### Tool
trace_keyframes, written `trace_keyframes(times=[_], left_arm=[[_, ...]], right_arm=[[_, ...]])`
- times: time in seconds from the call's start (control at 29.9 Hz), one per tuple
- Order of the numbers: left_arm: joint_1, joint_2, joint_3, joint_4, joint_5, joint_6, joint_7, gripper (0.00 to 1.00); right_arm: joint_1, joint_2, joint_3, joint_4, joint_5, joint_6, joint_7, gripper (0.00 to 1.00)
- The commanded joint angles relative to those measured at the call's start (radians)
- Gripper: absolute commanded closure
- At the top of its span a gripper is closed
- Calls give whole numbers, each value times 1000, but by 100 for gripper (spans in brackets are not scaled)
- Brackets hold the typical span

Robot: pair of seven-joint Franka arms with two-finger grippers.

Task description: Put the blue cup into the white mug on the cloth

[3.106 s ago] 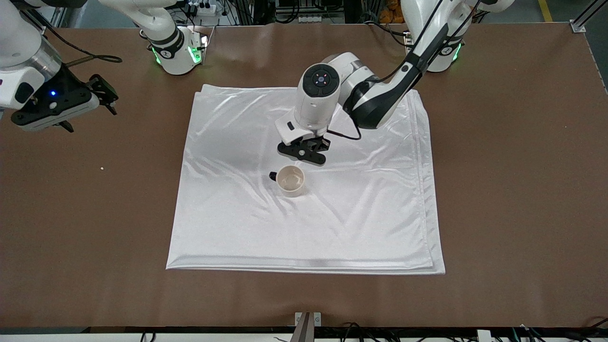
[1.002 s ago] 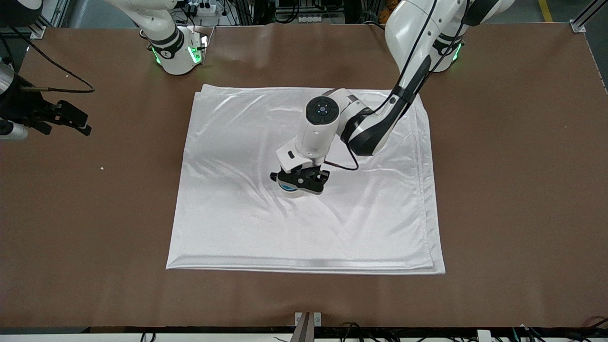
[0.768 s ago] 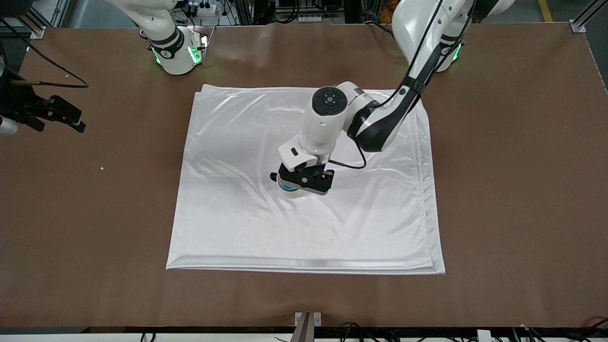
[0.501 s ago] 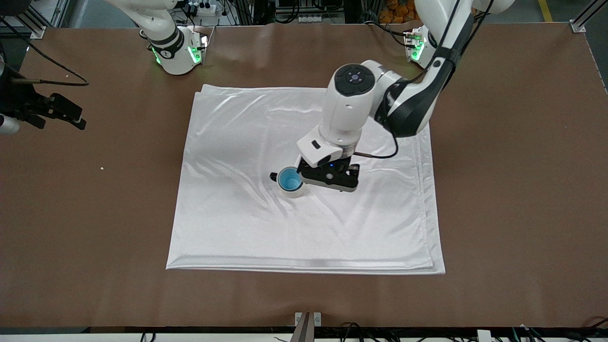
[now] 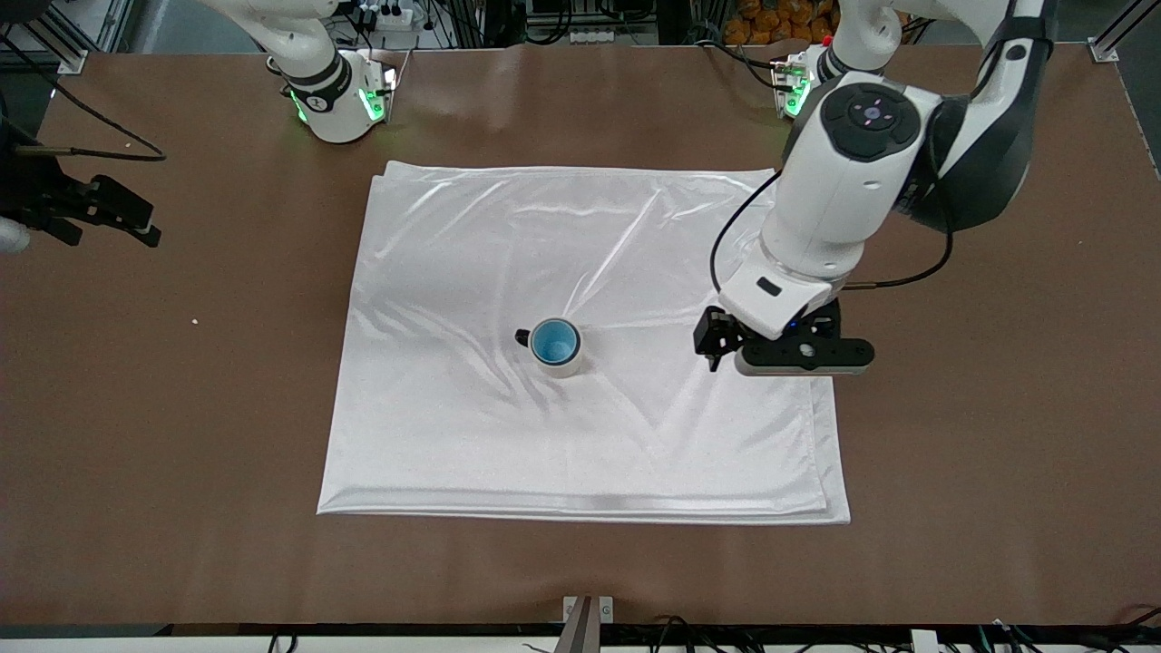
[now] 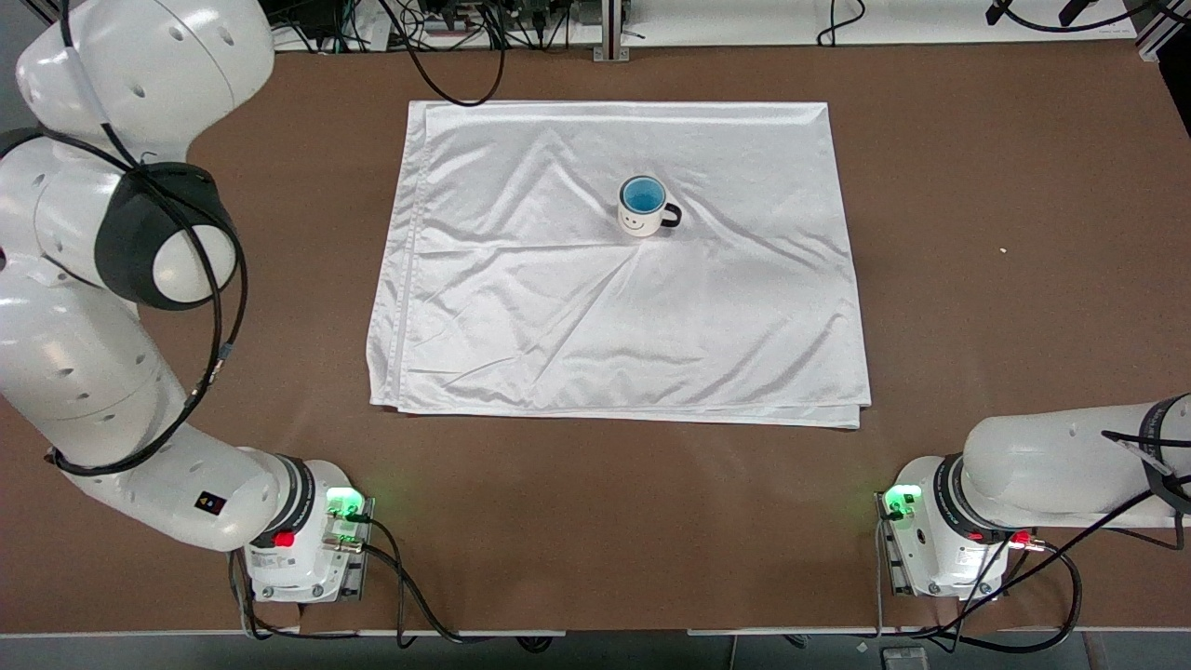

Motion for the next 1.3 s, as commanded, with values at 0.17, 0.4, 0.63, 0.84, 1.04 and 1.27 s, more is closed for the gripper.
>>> trace_keyframes(times=[0.17,0.4,0.63,0.84,1.04,1.27], left_arm=[[34,-95,-2,-31,26,-117,3,0],[75,-116,-3,-31,22,-149,9,0],[123,-153,-8,-36,9,-195,2,0],[173,-169,-8,-38,-23,-200,11,0],[223,-185,-3,-39,-79,-229,63,0],[264,-225,-6,-81,-89,-244,108,0]], right_arm=[[0,28,-2,35,3,-9,15,0],[39,32,-48,35,-9,-8,14,0],[61,42,-97,38,-15,-8,15,0],[55,62,-100,45,-17,-8,6,0],[62,80,-99,84,-35,-9,14,0],[55,92,-99,85,-44,-6,15,0]])
